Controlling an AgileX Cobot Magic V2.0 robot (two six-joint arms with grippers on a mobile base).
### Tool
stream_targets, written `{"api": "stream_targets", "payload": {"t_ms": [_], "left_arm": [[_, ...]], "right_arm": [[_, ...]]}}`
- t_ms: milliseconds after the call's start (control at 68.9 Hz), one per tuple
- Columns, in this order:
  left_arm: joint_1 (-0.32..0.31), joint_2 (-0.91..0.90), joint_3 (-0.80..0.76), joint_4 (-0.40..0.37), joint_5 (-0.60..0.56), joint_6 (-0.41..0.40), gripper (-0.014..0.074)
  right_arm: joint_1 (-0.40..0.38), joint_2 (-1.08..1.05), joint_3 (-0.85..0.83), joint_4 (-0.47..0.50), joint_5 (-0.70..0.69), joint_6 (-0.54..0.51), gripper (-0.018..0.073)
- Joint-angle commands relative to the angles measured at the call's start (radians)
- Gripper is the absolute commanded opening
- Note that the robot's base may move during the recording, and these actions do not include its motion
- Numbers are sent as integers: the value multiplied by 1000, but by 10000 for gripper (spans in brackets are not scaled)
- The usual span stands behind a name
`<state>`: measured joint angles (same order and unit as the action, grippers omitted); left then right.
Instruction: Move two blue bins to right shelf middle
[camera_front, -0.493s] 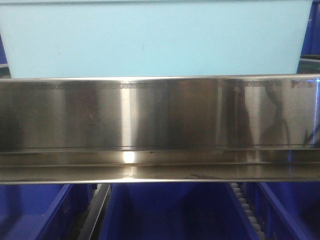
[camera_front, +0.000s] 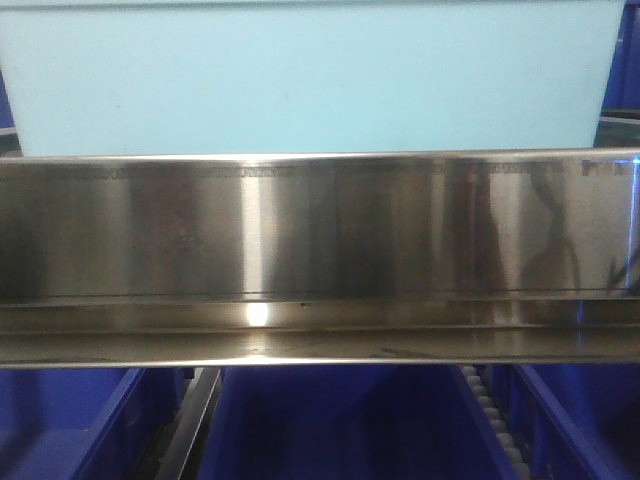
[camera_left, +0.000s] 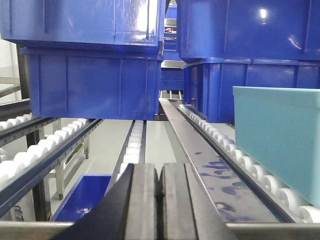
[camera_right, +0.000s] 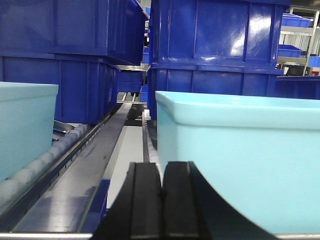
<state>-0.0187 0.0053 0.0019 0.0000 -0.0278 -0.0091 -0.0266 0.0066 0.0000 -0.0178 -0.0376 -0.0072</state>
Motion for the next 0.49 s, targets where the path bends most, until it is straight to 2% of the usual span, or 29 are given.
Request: {"api": "stream_targets", "payload": {"t_ms": [0,261,406,479], "left_arm": [[-4,-5,-2,10,-15,-2,-111],[-4,-5,-2,10,-17,-2,-111],[-4,-5,-2,10,-15,-2,-111],[-4,-5,-27,10,11,-2,-111]], "right_arm": [[-2,-7,0,-5,-22,-3,-165],[-2,-7,0,-5,-35,-3,-165],[-2,-7,0,-5,-108,-3,-165],[-2,-7,0,-5,-70,-3,-165]]}}
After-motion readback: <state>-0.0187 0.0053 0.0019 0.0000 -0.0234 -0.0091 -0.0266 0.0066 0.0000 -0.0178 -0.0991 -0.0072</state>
